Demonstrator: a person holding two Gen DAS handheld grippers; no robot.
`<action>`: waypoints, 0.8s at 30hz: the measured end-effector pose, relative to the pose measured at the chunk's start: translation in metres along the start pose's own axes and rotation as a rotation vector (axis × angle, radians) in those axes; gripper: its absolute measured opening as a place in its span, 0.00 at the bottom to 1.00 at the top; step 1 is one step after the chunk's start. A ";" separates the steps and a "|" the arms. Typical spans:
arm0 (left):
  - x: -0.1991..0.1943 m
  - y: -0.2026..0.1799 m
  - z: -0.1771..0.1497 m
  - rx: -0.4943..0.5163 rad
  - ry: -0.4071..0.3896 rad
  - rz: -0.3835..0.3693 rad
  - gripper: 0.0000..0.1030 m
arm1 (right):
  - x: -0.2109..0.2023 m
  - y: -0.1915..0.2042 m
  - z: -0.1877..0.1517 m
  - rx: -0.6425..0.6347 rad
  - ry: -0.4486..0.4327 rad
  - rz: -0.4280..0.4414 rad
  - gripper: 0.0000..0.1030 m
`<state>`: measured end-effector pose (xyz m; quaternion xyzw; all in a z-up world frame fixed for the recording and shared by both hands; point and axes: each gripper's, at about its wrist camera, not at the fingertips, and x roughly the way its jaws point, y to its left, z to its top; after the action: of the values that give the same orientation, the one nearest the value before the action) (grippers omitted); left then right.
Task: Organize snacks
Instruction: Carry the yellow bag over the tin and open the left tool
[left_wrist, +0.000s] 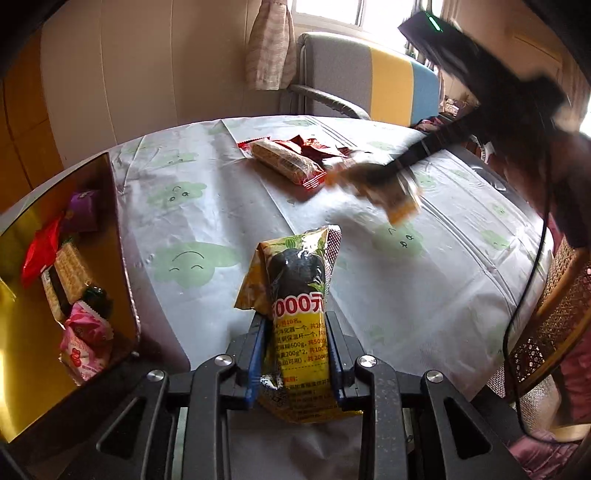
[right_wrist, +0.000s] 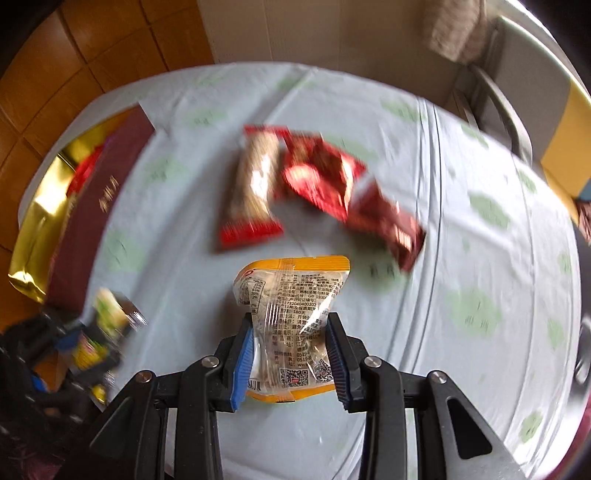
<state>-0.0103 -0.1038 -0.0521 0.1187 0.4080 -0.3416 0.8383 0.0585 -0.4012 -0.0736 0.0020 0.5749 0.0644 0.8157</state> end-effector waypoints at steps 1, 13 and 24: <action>-0.001 0.000 0.001 -0.006 0.004 0.000 0.29 | 0.001 -0.002 -0.001 0.010 -0.009 0.009 0.36; -0.069 0.032 0.027 -0.157 -0.076 -0.062 0.28 | -0.003 -0.013 -0.012 0.028 -0.077 0.049 0.36; -0.091 0.196 0.015 -0.670 0.031 0.165 0.28 | -0.003 -0.014 -0.016 0.026 -0.088 0.068 0.36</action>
<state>0.0904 0.0770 0.0108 -0.1254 0.4992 -0.1181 0.8492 0.0441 -0.4169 -0.0768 0.0349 0.5388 0.0846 0.8374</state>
